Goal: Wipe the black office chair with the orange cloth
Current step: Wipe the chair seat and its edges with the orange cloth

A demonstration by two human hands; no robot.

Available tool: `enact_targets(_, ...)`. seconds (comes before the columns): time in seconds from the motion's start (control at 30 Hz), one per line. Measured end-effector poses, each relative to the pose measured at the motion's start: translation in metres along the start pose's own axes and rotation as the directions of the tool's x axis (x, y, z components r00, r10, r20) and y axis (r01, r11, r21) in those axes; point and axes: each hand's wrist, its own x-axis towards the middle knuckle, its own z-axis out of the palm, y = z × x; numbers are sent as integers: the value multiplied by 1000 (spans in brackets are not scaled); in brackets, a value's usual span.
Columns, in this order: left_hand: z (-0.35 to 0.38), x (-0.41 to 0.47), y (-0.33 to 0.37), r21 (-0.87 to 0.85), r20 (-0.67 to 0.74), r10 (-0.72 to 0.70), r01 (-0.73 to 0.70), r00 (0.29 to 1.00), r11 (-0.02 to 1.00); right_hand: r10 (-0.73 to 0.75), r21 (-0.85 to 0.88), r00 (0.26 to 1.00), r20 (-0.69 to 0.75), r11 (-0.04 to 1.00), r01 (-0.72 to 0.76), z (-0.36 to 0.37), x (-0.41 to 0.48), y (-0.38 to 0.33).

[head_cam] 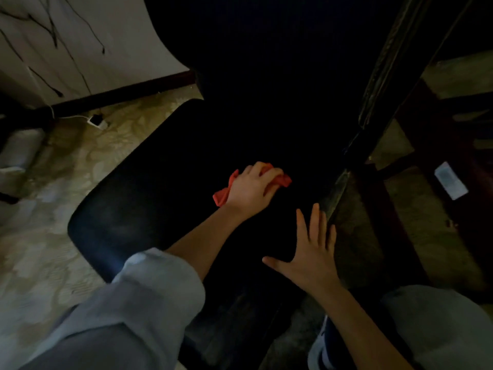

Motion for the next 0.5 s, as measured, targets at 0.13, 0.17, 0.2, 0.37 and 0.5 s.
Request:
enact_targets(0.13, -10, -15, -20, -25, -48, -164, 163, 985, 986, -29, -21, 997, 70, 999, 31, -10, 6, 12)
enact_targets(0.17, -12, -28, -21, -47, -60, -180, 177, 982, 983, -45, -4, 995, 89, 999, 46, -12, 7, 15)
enact_targets(0.2, -14, -41, -21, -64, -74, -181, 177, 981, 982, -59, 12, 993, 105, 998, 58, -14, 7, 16)
enact_targets(0.37, -10, -83, -3, -54, -78, 65, -69, 995, 996, -111, 89, 987, 112, 991, 102, -18, 8, 22)
enact_targets(0.5, 3, -61, 20, -78, -11, 233, -233, 972, 969, -53, 177, 998, 25, 983, 47, -8, 5, 18)
